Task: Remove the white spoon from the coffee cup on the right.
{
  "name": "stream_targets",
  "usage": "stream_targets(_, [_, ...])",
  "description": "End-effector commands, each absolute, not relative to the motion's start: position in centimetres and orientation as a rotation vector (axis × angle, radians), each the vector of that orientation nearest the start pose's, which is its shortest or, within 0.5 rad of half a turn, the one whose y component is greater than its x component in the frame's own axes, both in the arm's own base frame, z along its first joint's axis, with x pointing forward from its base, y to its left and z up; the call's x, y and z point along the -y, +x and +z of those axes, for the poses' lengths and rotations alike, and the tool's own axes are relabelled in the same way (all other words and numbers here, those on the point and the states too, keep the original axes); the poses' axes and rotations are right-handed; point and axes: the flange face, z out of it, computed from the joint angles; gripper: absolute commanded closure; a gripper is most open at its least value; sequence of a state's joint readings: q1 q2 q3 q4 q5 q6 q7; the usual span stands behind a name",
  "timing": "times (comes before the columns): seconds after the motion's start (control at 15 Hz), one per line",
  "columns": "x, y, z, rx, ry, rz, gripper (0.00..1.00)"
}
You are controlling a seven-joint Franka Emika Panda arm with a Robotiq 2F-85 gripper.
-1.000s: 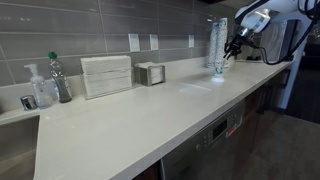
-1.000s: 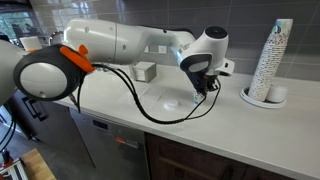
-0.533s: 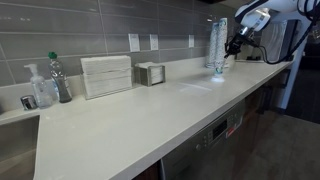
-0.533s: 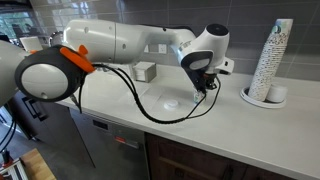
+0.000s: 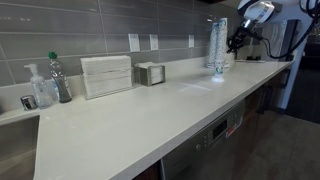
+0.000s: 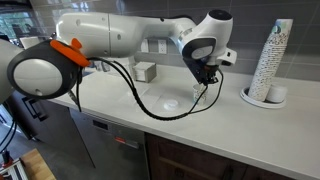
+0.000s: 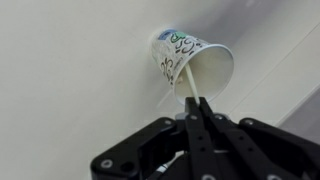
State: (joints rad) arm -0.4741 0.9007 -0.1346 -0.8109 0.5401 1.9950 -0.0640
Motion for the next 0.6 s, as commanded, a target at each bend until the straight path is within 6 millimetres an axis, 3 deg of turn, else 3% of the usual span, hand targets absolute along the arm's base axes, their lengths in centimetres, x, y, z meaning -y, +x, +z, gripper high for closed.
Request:
stream_targets(0.0, [39.6,69.5,44.2,-0.887,-2.646,-0.530,0.99])
stream_targets(0.53, [40.4,67.3,49.5,-0.889,-2.607,-0.565,0.99])
